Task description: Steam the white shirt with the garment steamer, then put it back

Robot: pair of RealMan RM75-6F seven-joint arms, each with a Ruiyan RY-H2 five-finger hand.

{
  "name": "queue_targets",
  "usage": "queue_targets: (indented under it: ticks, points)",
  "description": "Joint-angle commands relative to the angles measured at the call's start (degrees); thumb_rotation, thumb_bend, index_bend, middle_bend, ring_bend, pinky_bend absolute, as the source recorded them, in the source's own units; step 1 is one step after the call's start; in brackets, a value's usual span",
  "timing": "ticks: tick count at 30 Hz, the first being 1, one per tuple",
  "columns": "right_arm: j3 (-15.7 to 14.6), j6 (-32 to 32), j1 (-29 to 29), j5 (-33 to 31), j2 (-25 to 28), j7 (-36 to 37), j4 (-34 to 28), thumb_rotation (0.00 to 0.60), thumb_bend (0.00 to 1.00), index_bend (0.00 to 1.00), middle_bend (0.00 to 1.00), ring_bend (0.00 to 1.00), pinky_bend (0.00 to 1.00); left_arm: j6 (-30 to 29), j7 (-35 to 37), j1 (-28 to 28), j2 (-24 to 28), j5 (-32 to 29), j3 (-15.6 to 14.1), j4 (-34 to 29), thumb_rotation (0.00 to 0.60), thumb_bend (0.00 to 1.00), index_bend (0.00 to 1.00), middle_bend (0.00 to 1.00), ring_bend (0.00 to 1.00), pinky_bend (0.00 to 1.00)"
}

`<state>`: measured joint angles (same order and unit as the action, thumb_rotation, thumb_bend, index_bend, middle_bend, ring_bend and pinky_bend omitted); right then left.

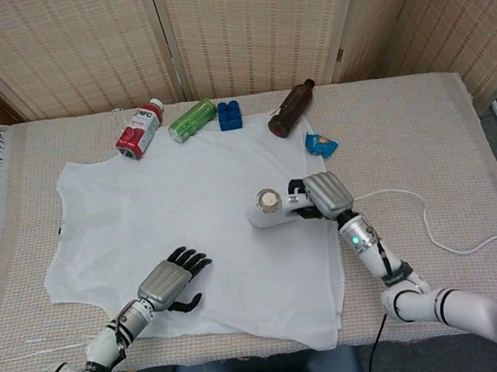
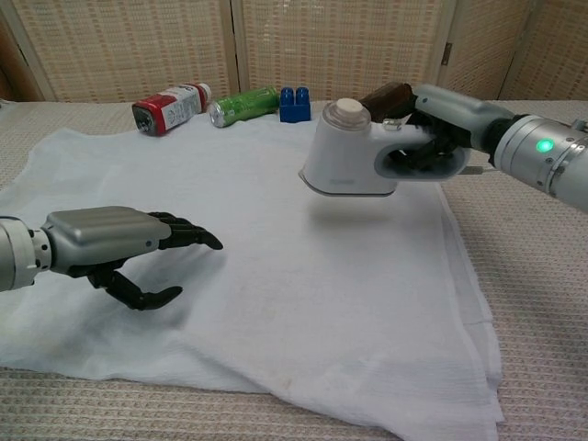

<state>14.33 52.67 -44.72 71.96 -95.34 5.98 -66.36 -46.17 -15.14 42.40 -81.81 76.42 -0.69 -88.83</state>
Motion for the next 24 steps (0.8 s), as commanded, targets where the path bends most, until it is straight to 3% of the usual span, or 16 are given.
queue_targets:
  ticks: [1,11,24]
  points:
    - [1.1,-2.6,-3.1,-1.0,-4.9,-0.9,4.2,0.6,0.52,0.85,0.88,0.82,0.93,0.0,-0.4,0.0,0.2,-0.1,-0.1,-0.2,0.298,0.53,0.12,0.1,0.0,0.0]
    - [2.7,-5.5,-8.2,-2.3,-14.6,-2.4,18.9,0.6,0.52,0.85,0.88,0.82,0.93,0.1,-1.7,0.0,0.1,-0.6,-0.4,-0.5,0.301,0.53,0.12,0.1,0.0,0.0]
    - [1.3,-5.2,-6.6,-1.4,-16.3,-0.6,30.1,0.6,0.52,0.86,0.88,0.82,0.93,-0.1,-2.0,0.0,-0.4,-0.6,-0.6,-0.3,0.301,0.53,0.12,0.1,0.0,0.0]
